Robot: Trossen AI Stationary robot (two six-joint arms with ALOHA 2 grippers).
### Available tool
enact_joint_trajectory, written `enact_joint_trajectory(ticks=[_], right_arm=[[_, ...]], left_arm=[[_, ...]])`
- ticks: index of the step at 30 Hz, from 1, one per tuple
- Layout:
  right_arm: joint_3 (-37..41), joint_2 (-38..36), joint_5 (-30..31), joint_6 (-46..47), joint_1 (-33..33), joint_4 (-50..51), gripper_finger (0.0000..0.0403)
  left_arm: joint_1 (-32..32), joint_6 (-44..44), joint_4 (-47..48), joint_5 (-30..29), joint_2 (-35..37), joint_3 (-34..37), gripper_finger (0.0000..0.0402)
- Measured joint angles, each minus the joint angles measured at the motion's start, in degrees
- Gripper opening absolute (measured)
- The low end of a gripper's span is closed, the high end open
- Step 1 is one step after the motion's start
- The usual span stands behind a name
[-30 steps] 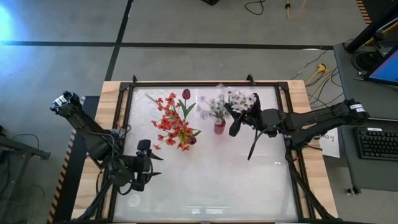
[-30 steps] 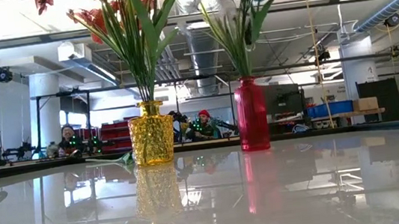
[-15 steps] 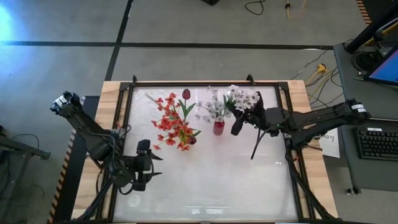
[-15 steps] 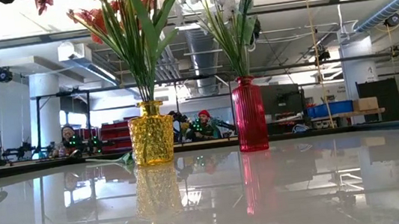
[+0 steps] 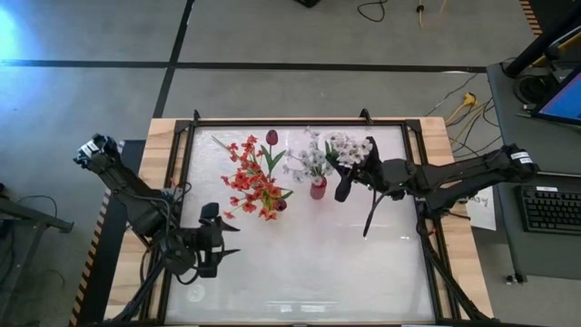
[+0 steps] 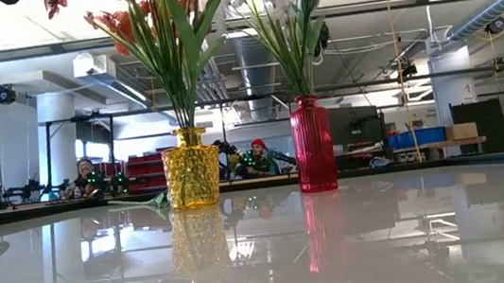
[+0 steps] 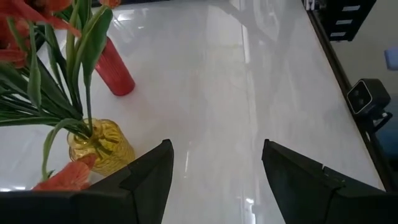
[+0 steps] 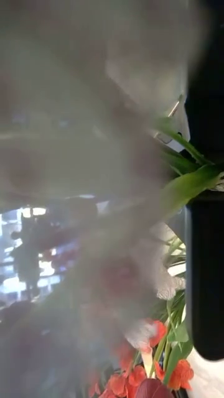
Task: Sort flowers into vase by color
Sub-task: Put the white flowers into the red flower vase
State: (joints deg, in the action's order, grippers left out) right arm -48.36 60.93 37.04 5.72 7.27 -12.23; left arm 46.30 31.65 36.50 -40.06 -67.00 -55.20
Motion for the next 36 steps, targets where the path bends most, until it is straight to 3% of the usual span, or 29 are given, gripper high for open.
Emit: enact_joint_trajectory(ticks=[9,13,20,36], right_arm=[[-1.19,-1.49,-0.06,-4.26,0.4,-0.18,0.0018],[-1.91,-1.54,-7.24,-11.65,0.63,0.13,0.0018],[-2.89,-1.42,-7.52,-7.17,0.61,4.94,0.0018],[-2.27,1.66,-6.97,-6.57,0.59,4.53,0.0018]], left_arm=[[0.0,0.64,-0.03,0.01,-1.08,0.0,0.023],[0.0,0.98,-0.09,-0.01,-1.32,0.0,0.023],[0.0,0.78,-0.97,-2.14,-1.32,-0.06,0.023],[-0.02,0.42,-1.53,-3.12,-1.32,-0.15,0.023]])
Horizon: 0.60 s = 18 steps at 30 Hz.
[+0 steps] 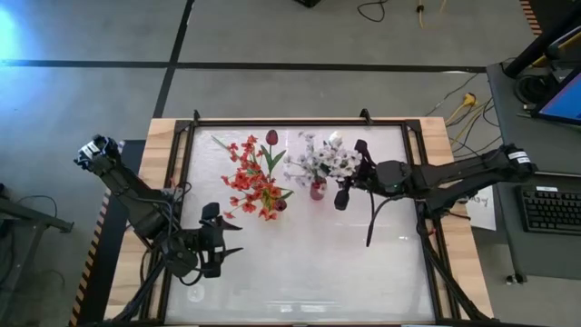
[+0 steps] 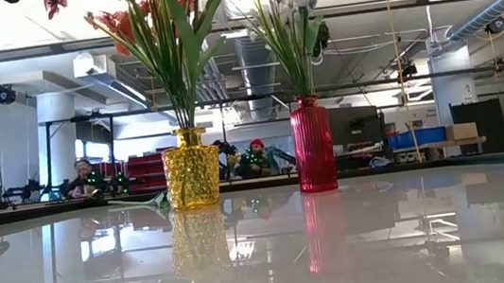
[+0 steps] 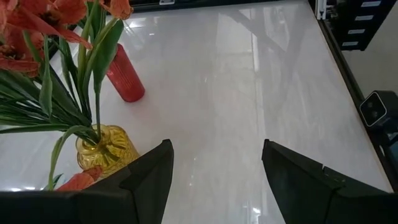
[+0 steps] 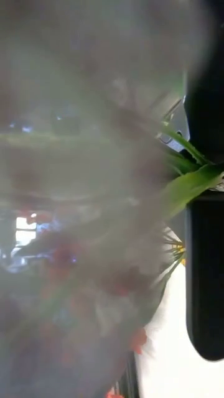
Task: Sort flowers into vase by color
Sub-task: Put the white flowers into the red flower vase
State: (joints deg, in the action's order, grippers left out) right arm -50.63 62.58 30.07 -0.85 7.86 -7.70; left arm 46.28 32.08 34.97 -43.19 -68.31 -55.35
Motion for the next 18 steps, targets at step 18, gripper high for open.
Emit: enact_joint_trajectory(ticks=[18], right_arm=[[-4.57,-0.17,0.02,-0.47,0.0,8.27,0.0018]], left_arm=[[0.01,0.0,0.01,0.01,0.0,0.0,0.023]])
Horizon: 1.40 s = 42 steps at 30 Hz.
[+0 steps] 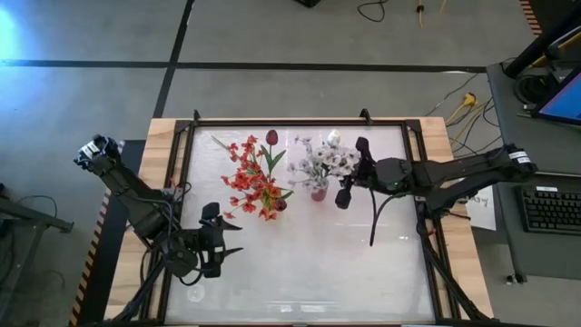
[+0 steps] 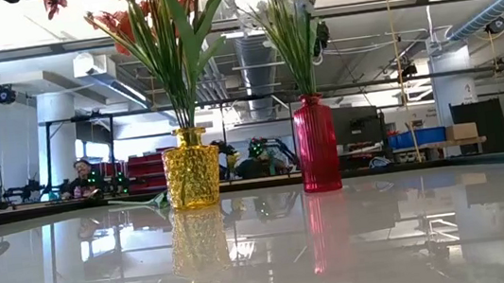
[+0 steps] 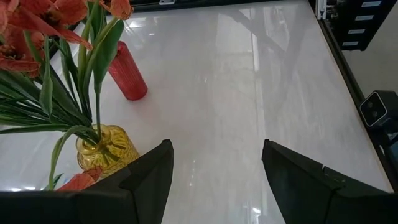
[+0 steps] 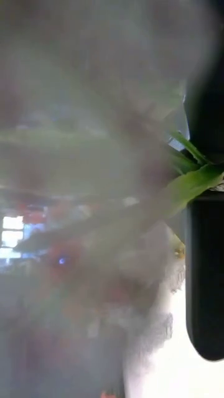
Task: Sort flowers into vase by color
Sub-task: Put the white flowers into the red flower vase
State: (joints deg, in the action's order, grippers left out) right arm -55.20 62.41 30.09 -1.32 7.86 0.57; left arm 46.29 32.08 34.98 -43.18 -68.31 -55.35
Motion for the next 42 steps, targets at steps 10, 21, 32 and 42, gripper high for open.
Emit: enact_joint_trajectory(ticks=[10,21,32,42], right_arm=[[0.85,2.23,0.13,2.25,-0.01,-0.17,0.0018],[0.96,4.07,0.07,2.84,0.0,0.04,0.0018],[0.04,3.58,-0.02,2.84,0.0,0.12,0.0018],[0.04,3.58,-0.12,4.35,0.02,0.12,0.0018]], left_arm=[[-0.01,-0.02,-0.01,0.0,0.04,0.0,0.023],[0.31,-2.65,-0.52,-9.91,-1.58,0.0,0.0229],[7.03,-2.16,0.3,-4.0,-7.17,-7.92,0.0198],[13.58,13.81,5.79,-4.33,-12.25,-11.0,0.0155]])
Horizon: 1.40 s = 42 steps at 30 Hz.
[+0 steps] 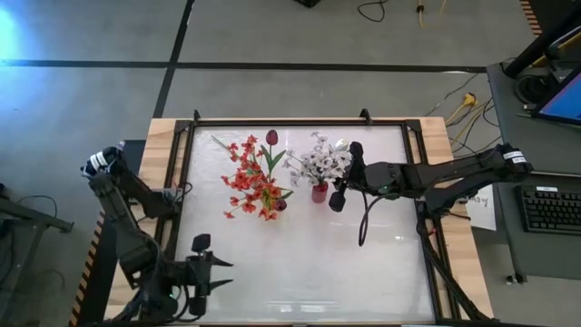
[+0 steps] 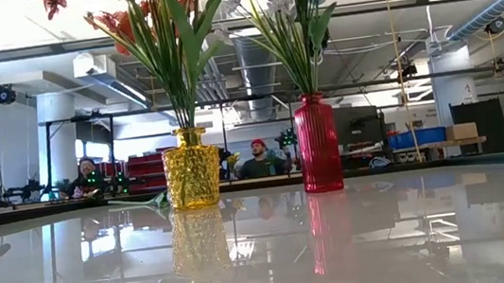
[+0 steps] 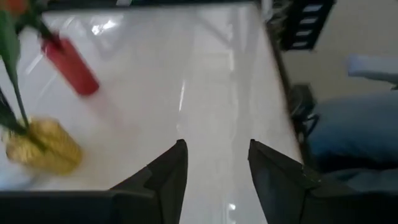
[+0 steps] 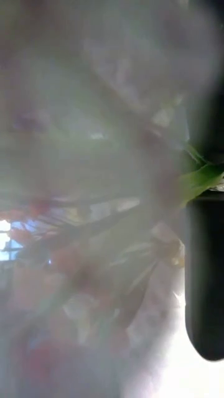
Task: Sort flowers into vase by color
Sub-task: Put the white flowers into the red flower vase
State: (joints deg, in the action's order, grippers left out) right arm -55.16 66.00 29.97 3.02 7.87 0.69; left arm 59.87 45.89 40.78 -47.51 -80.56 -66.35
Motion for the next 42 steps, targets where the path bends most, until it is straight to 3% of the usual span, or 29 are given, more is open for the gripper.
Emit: enact_joint_trajectory(ticks=[4,11,14,26,32,36,42], right_arm=[[0.0,0.0,-0.01,0.26,0.01,-0.02,0.0018],[0.01,0.0,-0.03,0.41,0.01,-0.01,0.0018],[0.02,0.0,-0.03,0.42,0.01,0.01,0.0018],[0.04,0.0,-0.01,0.61,0.01,0.33,0.0018],[0.04,0.0,0.01,1.03,0.01,0.36,0.0018],[0.04,0.0,0.01,1.05,-0.02,0.44,0.0018],[0.04,0.0,0.0,1.58,0.01,0.57,0.0018]], left_arm=[[-0.12,3.97,0.29,-0.22,-3.16,1.16,0.0145],[-0.03,5.7,-1.31,-11.31,-8.85,1.1,0.0148],[-0.01,7.34,-1.59,-13.53,-11.03,1.12,0.0153],[-1.36,11.38,-2.63,-22.59,-16.42,0.81,0.0195],[-2.97,11.68,-6.52,-26.26,-19.54,0.81,0.0224],[-2.86,11.69,-10.44,-32.13,-22.17,0.82,0.0239],[-4.38,12.15,-14.87,-34.55,-24.08,0.83,0.0245]])
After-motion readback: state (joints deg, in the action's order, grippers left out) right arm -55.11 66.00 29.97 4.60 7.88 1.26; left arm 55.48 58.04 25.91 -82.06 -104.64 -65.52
